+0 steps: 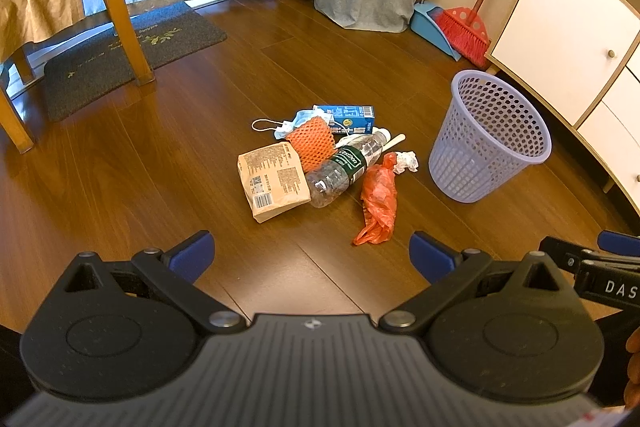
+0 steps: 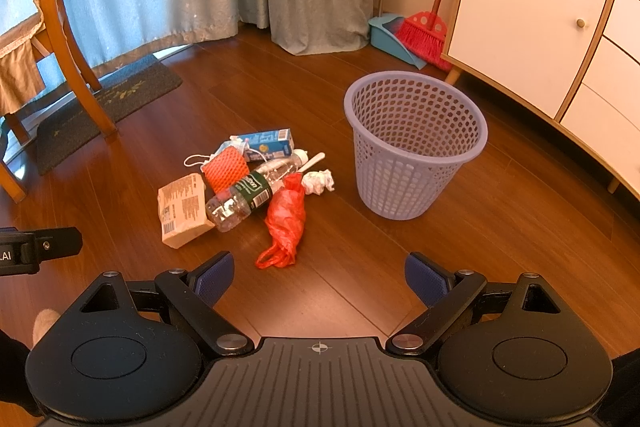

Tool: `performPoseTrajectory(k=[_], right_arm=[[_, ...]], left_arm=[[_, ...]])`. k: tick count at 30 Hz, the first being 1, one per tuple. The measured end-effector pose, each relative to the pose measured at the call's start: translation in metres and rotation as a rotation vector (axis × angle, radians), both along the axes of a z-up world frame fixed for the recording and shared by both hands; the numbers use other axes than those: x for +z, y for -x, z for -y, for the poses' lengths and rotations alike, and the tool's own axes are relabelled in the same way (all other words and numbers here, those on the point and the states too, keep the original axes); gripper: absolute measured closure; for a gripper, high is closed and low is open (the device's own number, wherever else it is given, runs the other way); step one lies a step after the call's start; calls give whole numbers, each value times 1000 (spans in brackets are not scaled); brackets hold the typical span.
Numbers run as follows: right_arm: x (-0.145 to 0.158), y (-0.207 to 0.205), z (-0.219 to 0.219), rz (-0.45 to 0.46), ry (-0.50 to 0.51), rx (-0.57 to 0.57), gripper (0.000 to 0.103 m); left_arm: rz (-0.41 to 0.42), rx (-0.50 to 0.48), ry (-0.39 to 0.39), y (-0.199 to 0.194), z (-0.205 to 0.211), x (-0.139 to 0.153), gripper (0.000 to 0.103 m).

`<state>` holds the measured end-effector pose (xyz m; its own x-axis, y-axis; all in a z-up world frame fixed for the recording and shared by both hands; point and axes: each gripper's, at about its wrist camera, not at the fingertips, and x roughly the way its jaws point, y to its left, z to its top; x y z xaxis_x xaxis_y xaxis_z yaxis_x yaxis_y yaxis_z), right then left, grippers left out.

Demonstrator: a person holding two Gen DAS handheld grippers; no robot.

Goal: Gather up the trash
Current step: 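Move both tools toward the trash pile and the lavender wastebasket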

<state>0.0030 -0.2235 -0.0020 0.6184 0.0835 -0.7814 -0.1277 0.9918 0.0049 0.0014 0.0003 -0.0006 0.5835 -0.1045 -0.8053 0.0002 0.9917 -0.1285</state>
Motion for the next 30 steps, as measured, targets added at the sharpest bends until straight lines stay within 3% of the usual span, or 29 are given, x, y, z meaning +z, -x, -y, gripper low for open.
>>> performPoseTrajectory(k=[15,25,30], right_arm=[[-1,-7,-2,6,19,12,13],[2,-21,-3,39,61,72,13],[0,-35,-8,55,110,143,13]], left_arm=[[-9,-2,-39,-4,-1,-1,1],[-16,-26,-102,-13,5,-3,1],[-43,-35,-95,-21,4,-7,1]])
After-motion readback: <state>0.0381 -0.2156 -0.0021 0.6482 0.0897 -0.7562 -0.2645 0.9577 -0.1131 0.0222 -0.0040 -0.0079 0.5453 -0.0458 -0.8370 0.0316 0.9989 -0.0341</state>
